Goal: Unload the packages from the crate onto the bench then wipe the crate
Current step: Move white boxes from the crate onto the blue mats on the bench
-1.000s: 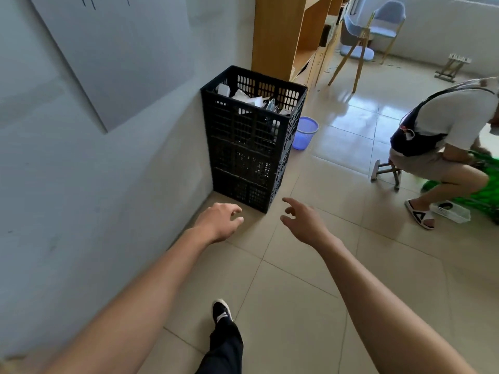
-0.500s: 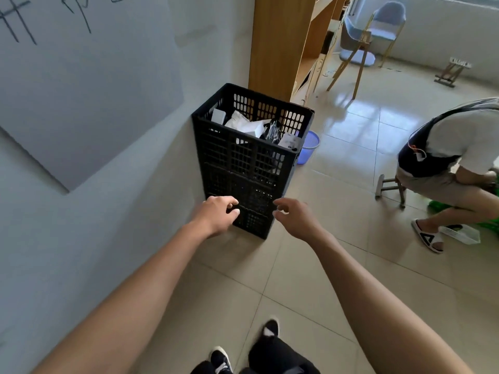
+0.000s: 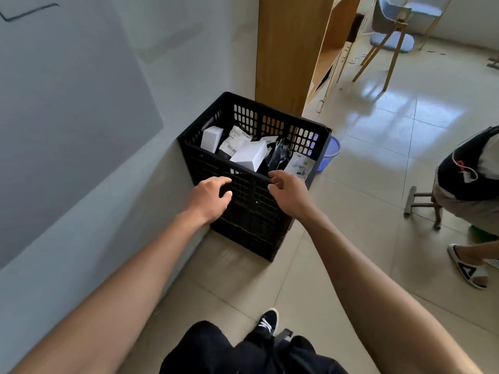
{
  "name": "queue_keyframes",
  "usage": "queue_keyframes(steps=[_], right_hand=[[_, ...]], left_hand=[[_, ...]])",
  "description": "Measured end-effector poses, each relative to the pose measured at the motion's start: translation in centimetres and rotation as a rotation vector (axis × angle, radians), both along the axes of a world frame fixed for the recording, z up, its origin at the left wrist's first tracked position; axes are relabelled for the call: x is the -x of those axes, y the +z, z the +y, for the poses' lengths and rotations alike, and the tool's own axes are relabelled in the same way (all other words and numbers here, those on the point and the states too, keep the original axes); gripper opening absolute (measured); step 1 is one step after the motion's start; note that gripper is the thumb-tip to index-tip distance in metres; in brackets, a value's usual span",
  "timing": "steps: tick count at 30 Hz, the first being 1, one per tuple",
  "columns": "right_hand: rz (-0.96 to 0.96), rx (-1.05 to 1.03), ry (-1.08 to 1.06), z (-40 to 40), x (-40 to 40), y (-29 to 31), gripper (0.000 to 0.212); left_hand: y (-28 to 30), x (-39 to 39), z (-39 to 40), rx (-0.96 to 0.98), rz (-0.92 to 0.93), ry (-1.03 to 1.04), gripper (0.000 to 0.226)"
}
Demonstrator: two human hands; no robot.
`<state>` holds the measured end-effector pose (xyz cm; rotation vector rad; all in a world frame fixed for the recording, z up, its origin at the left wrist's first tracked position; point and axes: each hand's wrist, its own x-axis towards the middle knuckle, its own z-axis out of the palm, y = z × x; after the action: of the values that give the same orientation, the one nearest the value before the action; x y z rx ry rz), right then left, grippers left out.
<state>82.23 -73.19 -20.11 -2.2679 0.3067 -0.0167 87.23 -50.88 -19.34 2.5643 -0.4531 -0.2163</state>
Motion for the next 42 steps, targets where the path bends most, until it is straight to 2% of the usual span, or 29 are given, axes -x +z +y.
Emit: queue_keyframes(steps=[5, 10, 16, 18, 20, 24, 31, 36, 39, 42], right_hand=[[0.033, -0.034, 0.018, -0.6, -6.4, -0.5, 0.043], [0.169, -0.017, 0.014, -0.5, -13.0, -2.5, 0.049], [0.310, -0.020, -0.145, 0.5, -19.5, -4.7, 0.057], [0.351, -0.038, -0.215, 0.6, -21.0, -5.6, 0.048], [0.383, -0.046, -0.264, 0.6, -22.1, -6.7, 0.023], [0.404, -0.051, -0.306, 0.5, -23.5, -7.7, 0.029], [0.421, -0.116, -0.304, -0.2, -24.8, -8.8, 0.021], [0.366, -0.208, -0.283, 0.4, -24.2, -9.1, 0.035], [0.306, -0.214, -0.276, 1.0, -24.1, -9.0, 0.056], [0.279, -0.231, -0.279, 1.5, -24.3, -8.9, 0.066]], left_hand=[[-0.4, -6.4, -1.2, 0.023, -0.035, 0.054, 0.041], [-2.4, -14.0, -1.0, 0.023, -0.058, 0.081, 0.044], [-5.6, -22.6, -0.4, 0.020, -0.009, 0.134, 0.056], [-6.6, -24.5, -0.7, 0.002, 0.046, 0.151, 0.062], [-7.4, -25.8, -1.1, -0.025, 0.088, 0.149, 0.067], [-8.7, -27.6, -1.6, -0.071, 0.112, 0.133, 0.071], [-9.8, -29.0, -2.6, -0.127, 0.152, 0.154, 0.073], [-10.2, -29.1, -3.2, -0.186, 0.161, 0.169, 0.073], [-10.3, -28.9, -3.3, -0.206, 0.137, 0.172, 0.066], [-10.1, -28.8, -3.2, -0.170, 0.122, 0.202, 0.059]])
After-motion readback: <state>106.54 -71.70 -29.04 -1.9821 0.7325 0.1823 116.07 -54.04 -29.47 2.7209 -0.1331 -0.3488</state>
